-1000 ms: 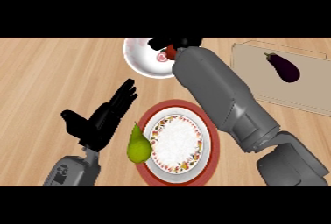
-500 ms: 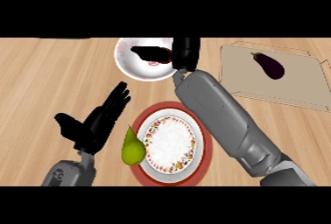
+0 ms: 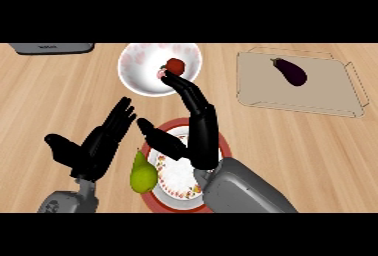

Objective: Pick the bell pepper from the plate and place it in the bowl

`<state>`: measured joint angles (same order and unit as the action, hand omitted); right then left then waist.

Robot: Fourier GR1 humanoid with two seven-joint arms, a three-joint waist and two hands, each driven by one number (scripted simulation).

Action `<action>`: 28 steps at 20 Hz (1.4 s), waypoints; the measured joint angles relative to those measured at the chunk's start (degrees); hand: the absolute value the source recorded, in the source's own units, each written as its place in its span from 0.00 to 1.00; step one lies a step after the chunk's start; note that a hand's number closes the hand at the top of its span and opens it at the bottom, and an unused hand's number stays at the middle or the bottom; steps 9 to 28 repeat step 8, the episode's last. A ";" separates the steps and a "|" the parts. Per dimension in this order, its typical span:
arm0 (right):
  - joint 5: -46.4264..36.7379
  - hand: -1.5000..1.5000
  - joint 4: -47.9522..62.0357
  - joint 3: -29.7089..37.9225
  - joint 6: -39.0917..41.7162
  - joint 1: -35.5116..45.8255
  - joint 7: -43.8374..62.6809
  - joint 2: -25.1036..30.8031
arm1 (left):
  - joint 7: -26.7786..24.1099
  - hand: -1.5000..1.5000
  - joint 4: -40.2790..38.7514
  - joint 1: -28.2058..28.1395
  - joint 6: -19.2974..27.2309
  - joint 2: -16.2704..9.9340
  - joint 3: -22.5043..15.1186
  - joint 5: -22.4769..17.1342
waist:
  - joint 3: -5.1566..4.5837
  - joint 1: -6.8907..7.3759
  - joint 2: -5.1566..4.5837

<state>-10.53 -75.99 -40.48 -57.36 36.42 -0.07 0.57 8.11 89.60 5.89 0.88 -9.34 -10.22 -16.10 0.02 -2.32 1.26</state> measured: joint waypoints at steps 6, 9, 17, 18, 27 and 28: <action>-9.15 1.00 -12.41 -15.47 -3.98 -20.57 -0.10 2.74 | -0.24 0.50 0.81 -1.39 0.26 -0.09 0.27 0.16 | -0.07 -1.18 0.14; -12.26 1.00 -14.35 -21.43 -5.54 -28.16 -1.20 4.10 | -0.14 0.50 0.97 -1.27 0.35 0.03 0.16 0.29 | -0.07 -1.16 0.01; -12.26 1.00 -14.35 -21.43 -5.54 -28.16 -1.20 4.10 | -0.14 0.50 0.97 -1.27 0.35 0.03 0.16 0.29 | -0.07 -1.16 0.01; -12.26 1.00 -14.35 -21.43 -5.54 -28.16 -1.20 4.10 | -0.14 0.50 0.97 -1.27 0.35 0.03 0.16 0.29 | -0.07 -1.16 0.01; -12.26 1.00 -14.35 -21.43 -5.54 -28.16 -1.20 4.10 | -0.14 0.50 0.97 -1.27 0.35 0.03 0.16 0.29 | -0.07 -1.16 0.01; -12.26 1.00 -14.35 -21.43 -5.54 -28.16 -1.20 4.10 | -0.14 0.50 0.97 -1.27 0.35 0.03 0.16 0.29 | -0.07 -1.16 0.01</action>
